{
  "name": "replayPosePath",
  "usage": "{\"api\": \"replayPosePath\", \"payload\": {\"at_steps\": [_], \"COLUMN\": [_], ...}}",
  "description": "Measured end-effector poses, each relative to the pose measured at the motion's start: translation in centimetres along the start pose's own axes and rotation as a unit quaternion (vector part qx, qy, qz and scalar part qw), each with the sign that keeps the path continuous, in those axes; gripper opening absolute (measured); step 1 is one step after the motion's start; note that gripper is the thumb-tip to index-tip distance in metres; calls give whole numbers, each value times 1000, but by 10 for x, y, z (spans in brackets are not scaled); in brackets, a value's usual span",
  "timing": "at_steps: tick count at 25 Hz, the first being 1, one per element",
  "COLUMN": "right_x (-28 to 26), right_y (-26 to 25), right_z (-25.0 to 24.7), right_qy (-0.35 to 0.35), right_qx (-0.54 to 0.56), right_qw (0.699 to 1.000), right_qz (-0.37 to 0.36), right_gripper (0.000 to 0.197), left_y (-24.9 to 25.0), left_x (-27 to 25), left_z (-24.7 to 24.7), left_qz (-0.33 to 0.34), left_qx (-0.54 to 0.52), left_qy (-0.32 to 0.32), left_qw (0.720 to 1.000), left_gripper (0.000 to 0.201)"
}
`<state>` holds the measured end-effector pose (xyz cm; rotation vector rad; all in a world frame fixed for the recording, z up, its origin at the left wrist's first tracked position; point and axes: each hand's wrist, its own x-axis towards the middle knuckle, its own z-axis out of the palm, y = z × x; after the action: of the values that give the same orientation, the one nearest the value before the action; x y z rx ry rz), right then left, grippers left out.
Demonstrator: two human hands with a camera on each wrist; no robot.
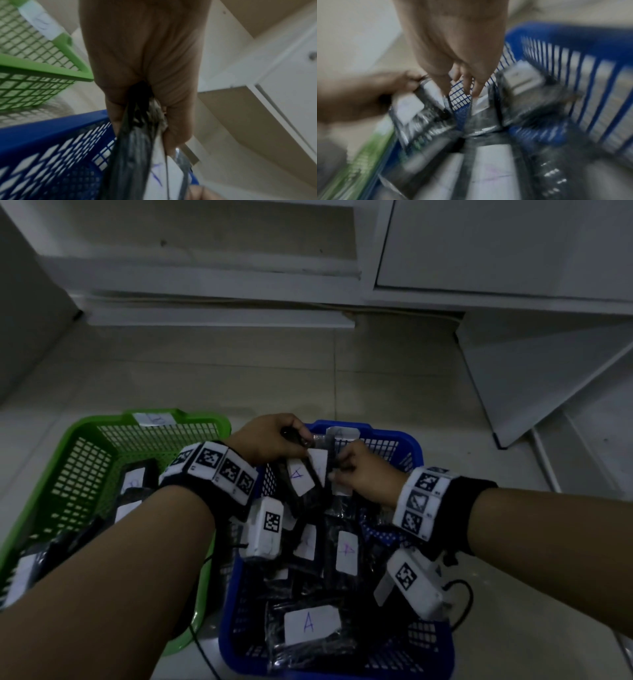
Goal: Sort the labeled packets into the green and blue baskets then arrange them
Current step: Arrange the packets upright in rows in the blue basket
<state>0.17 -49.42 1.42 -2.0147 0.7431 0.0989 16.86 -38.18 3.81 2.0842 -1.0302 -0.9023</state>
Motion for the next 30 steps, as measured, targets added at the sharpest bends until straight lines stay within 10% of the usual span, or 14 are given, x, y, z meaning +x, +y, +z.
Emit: {"api": "replayPosePath", "payload": {"at_steps": [8, 17, 22, 30], "right_x": [21, 36, 29, -20], "right_y": [-12, -14, -8, 37], "right_z": [27, 50, 51, 16], "right_qy": [141, -18, 62, -104], "right_qx": [-63, -107, -78, -380], "right_qw": [988, 993, 995, 912], "right_qz": [-14, 52, 4, -112], "right_gripper": [40, 22, 19, 54], "left_y": [-13, -32, -28, -10], "left_x": [-27, -40, -33, 0], "left_z": [-23, -25, -16, 15], "left_qz": [-41, -43, 6, 133], "left_qx": [63, 29, -12, 301], "left_qy": [74, 69, 88, 61], "left_qw": [994, 996, 996, 942], "left_gripper": [51, 30, 25, 19]}}
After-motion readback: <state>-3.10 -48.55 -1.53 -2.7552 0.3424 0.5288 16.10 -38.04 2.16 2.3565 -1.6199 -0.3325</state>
